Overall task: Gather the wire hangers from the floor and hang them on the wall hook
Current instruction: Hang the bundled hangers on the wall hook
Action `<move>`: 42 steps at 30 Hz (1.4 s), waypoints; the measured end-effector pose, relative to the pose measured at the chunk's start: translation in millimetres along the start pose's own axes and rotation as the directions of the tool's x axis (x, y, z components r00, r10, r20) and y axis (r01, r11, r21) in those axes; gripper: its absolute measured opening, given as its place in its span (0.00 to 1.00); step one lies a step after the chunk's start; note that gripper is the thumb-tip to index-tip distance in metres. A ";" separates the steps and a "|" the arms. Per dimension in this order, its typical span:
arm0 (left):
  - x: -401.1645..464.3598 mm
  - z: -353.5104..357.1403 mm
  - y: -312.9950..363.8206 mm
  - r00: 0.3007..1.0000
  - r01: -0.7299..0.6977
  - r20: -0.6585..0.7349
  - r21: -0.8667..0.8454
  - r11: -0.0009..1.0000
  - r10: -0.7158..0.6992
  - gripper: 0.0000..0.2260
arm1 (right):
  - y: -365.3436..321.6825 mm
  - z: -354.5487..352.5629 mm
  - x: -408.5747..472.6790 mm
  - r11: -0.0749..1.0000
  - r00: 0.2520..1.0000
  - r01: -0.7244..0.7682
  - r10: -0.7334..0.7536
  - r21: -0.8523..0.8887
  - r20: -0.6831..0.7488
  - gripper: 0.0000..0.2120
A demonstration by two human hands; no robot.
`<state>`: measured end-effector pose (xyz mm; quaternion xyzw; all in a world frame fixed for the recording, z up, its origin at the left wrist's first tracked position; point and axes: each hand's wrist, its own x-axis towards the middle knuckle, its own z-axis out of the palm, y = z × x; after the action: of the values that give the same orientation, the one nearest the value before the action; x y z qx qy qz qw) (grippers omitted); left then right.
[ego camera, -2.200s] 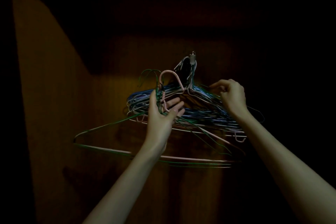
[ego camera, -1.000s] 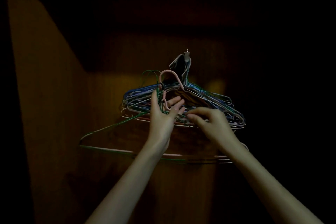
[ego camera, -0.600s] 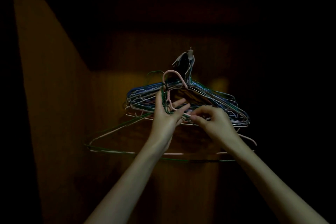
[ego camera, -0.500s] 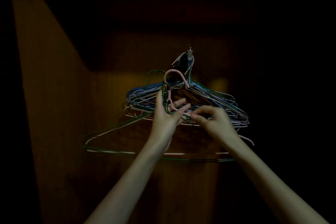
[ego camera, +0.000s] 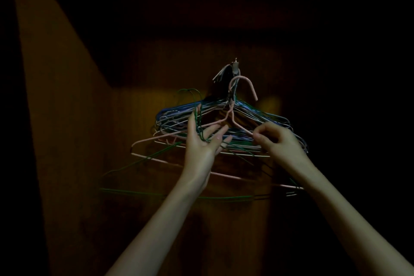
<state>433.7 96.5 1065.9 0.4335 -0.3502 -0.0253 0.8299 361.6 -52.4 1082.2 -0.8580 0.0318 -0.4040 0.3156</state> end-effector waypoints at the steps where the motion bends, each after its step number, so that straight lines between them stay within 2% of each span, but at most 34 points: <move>1: -1.2 1.0 -0.7 1.000 0.011 0.003 -0.004 1.000 -0.011 0.33 | -1.3 -0.7 0.6 1.000 1.000 0.003 -0.003 0.006 0.021 0.11; 5: -13.6 5.1 -4.6 0.997 0.036 0.062 0.036 0.999 -0.038 0.32 | -11.6 7.5 0.3 0.992 0.993 0.038 -0.051 0.118 0.104 0.08; 8: -28.5 5.7 -4.5 0.994 0.051 0.093 0.090 0.995 -0.059 0.30 | -21.1 16.9 -7.6 0.967 0.995 0.030 -0.054 0.254 0.087 0.07; 11: -41.4 -1.1 0.4 0.991 0.076 0.106 0.048 0.996 -0.081 0.30 | -26.9 20.0 -19.9 0.935 0.997 -0.008 -0.019 0.354 0.072 0.07; 15: -65.0 -13.1 5.7 0.986 0.106 0.124 0.051 0.993 -0.111 0.31 | -28.5 21.0 -40.6 0.928 0.992 -0.118 0.092 0.353 0.090 0.06; 19: -98.6 -11.4 13.1 0.984 0.107 0.135 0.075 0.991 -0.117 0.29 | -32.1 15.9 -62.7 0.830 0.961 -0.278 0.235 0.484 0.148 0.07; 22: -119.8 -4.8 25.1 0.982 0.108 0.147 0.069 0.992 -0.117 0.29 | -33.8 11.7 -76.0 0.814 0.953 -0.303 0.251 0.496 0.169 0.09; 25: -137.6 2.0 40.0 0.985 0.088 0.143 0.059 0.994 -0.096 0.30 | -35.4 3.2 -87.5 0.751 0.926 -0.374 0.263 0.545 0.272 0.12; 26: -143.7 5.0 44.0 0.986 0.081 0.141 0.057 0.995 -0.088 0.30 | -36.3 0.2 -91.1 0.746 0.918 -0.386 0.253 0.543 0.305 0.13; 28: -156.5 11.7 50.5 0.987 0.079 0.136 0.057 0.995 -0.086 0.30 | -37.7 -5.5 -98.0 0.829 0.929 -0.334 0.208 0.449 0.306 0.13; 31: -173.6 22.9 59.6 0.989 0.097 0.112 0.044 0.994 -0.101 0.31 | -38.8 -14.4 -107.3 0.971 0.961 -0.174 0.130 0.166 0.245 0.12; 33: -185.4 31.8 65.2 0.988 0.107 0.109 0.036 0.994 -0.111 0.30 | -38.9 -21.1 -115.9 0.996 0.961 -0.078 0.068 0.029 0.269 0.12; 37: -211.7 48.1 69.3 0.988 0.130 0.077 0.052 0.990 -0.134 0.30 | -41.3 -35.5 -138.2 0.990 0.965 0.032 0.006 -0.139 0.264 0.11; 40: -231.0 55.6 69.8 0.988 0.149 0.043 0.051 0.987 -0.151 0.32 | -40.8 -47.6 -154.9 0.986 0.963 0.072 -0.028 -0.153 0.268 0.07; 42: -238.7 58.4 71.4 0.989 0.143 0.031 0.060 0.988 -0.145 0.33 | -44.3 -55.9 -165.2 1.000 0.954 0.026 -0.021 -0.013 0.300 0.04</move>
<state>200.0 182.5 1007.1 0.4810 -0.3331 -0.0827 0.8068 201.9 5.3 1022.6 -0.9122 -0.0231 -0.2728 0.3049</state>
